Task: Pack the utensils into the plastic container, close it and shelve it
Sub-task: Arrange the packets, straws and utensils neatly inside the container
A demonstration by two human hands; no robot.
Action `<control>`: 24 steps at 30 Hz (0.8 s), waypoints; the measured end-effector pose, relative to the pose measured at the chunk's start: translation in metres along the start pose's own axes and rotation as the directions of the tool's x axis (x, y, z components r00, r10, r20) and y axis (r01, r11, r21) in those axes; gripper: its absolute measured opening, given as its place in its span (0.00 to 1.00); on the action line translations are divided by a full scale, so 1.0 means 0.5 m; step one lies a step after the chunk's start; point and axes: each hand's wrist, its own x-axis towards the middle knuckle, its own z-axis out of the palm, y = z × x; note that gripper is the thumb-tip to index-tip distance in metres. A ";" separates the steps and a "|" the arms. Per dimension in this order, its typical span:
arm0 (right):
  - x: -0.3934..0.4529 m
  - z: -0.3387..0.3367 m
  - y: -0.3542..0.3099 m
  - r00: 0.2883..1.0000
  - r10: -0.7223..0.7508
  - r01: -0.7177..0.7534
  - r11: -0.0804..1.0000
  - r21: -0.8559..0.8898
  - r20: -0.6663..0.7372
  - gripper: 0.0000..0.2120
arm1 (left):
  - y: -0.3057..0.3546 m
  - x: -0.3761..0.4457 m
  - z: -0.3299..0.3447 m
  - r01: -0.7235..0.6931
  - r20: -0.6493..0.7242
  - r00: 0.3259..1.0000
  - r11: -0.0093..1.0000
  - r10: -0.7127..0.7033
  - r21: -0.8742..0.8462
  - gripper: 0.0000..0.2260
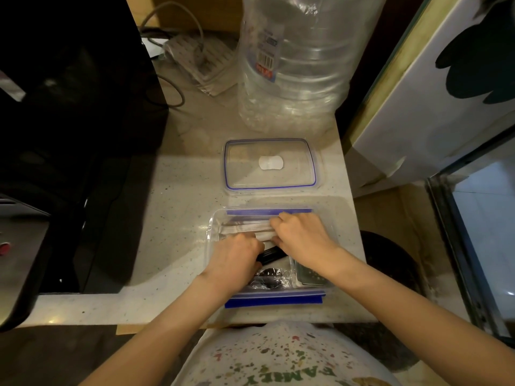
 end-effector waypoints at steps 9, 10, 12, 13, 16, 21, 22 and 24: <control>0.012 -0.001 -0.016 0.994 -0.004 -0.006 0.995 -0.102 -0.106 0.12 | 0.004 -0.002 0.006 0.035 -0.068 0.997 0.998 -0.032 0.046 0.07; 0.011 0.005 -0.015 0.994 -0.002 -0.007 0.996 -0.086 -0.114 0.13 | 0.003 -0.002 0.007 0.032 -0.068 0.997 0.999 -0.030 0.035 0.07; 0.007 0.006 -0.017 0.993 0.010 -0.018 0.998 -0.068 -0.119 0.14 | 0.001 -0.003 0.007 0.026 -0.079 0.997 1.000 -0.027 -0.009 0.08; 0.006 0.005 -0.016 0.992 0.022 -0.030 0.998 -0.056 -0.126 0.14 | -0.001 -0.003 0.006 0.025 -0.094 0.995 0.999 -0.029 -0.039 0.09; 0.005 0.009 -0.017 0.985 0.054 -0.060 0.998 -0.032 -0.163 0.15 | -0.009 -0.002 -0.004 0.043 -0.177 0.983 0.997 -0.054 -0.066 0.10; 0.005 0.013 -0.020 0.972 0.066 -0.078 0.996 -0.047 -0.223 0.15 | -0.020 0.015 -0.022 0.119 -0.206 0.973 0.992 -0.107 0.050 0.08; 0.006 0.014 -0.020 0.966 0.062 -0.077 0.996 -0.049 -0.250 0.15 | -0.019 0.019 -0.026 0.122 -0.191 0.976 0.989 -0.104 0.085 0.08; 0.005 0.015 -0.018 0.954 0.054 -0.067 0.997 -0.033 -0.295 0.15 | -0.018 0.023 -0.032 0.120 -0.170 0.981 0.983 -0.095 0.141 0.08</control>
